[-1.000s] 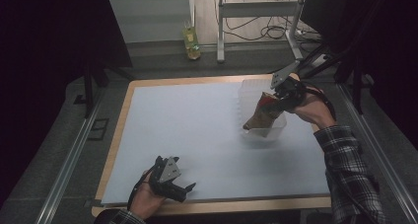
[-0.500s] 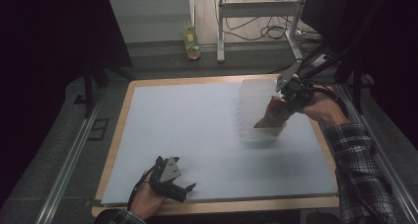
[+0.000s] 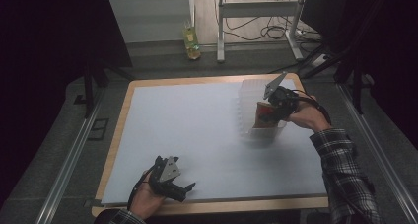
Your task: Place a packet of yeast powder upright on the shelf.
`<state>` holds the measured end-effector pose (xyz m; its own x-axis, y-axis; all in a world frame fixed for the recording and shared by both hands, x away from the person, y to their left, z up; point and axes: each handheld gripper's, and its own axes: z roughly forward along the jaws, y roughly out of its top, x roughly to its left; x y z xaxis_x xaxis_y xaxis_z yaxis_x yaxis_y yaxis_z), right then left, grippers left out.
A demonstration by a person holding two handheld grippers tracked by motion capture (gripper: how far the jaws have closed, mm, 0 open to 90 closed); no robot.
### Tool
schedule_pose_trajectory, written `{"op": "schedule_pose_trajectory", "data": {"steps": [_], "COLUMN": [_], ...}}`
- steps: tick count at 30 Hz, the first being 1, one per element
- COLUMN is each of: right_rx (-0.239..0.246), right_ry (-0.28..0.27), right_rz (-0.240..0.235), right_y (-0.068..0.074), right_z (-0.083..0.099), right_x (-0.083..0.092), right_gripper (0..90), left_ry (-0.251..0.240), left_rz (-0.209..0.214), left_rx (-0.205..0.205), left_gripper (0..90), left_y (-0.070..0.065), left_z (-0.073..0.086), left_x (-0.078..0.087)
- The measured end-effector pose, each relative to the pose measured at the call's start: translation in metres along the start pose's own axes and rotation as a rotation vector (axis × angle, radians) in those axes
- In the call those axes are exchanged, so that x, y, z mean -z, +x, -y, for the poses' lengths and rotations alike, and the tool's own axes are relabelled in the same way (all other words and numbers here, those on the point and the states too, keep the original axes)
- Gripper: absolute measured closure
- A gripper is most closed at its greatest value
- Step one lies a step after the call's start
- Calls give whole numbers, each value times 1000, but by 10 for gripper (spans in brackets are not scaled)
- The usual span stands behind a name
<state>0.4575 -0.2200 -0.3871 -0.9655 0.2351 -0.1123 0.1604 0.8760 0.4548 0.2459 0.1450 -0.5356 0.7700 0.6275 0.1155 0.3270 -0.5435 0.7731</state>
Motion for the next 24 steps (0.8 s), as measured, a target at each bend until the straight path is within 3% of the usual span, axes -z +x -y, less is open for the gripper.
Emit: {"op": "schedule_pose_trajectory", "data": {"steps": [5,13,24], "right_rx": [-34,-80,-145], "right_ry": [-53,-90,-136], "right_rz": [11,41,95], "right_y": [1,6,15], "right_z": [1,3,4], "right_x": [7,12,27], "right_gripper": [520,408,248], "left_ry": [-7,-21,-26], "left_rz": [6,35,35], "left_rx": [24,121,135], "left_gripper": [0,0,0], "left_y": [1,6,6], "left_z": [-1,-2,-3], "left_x": [1,5,7]}}
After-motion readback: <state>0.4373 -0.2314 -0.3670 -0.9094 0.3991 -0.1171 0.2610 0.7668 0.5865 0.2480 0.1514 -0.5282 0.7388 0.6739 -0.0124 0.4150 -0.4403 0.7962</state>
